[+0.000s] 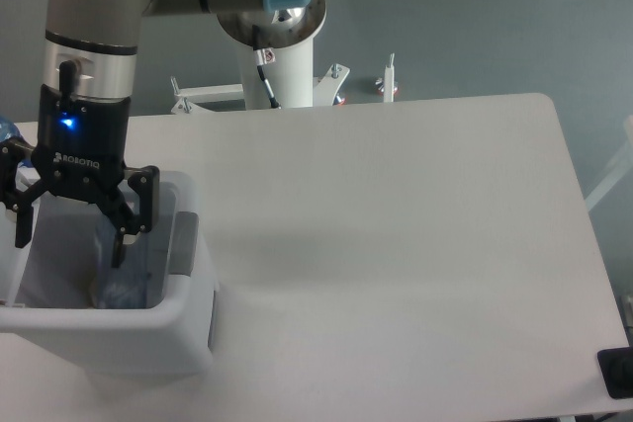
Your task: Place the trash in the trash can
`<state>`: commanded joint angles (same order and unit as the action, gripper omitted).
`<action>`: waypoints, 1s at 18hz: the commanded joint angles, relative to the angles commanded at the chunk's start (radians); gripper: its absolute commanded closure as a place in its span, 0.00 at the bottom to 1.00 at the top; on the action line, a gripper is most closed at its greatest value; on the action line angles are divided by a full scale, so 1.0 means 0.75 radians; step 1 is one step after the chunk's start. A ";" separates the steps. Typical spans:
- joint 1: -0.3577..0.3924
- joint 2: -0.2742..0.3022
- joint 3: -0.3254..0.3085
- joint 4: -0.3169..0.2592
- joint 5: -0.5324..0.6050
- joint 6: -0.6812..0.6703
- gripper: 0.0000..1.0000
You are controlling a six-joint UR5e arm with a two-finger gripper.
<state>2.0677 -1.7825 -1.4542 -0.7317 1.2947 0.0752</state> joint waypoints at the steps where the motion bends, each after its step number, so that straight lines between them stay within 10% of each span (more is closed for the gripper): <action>1: 0.028 0.012 -0.002 0.000 0.004 0.000 0.00; 8: 0.249 0.057 0.016 -0.008 0.055 0.053 0.00; 18: 0.446 0.096 -0.002 -0.167 0.305 0.689 0.00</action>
<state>2.4019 -1.7105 -1.4557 -0.8572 1.5232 0.5916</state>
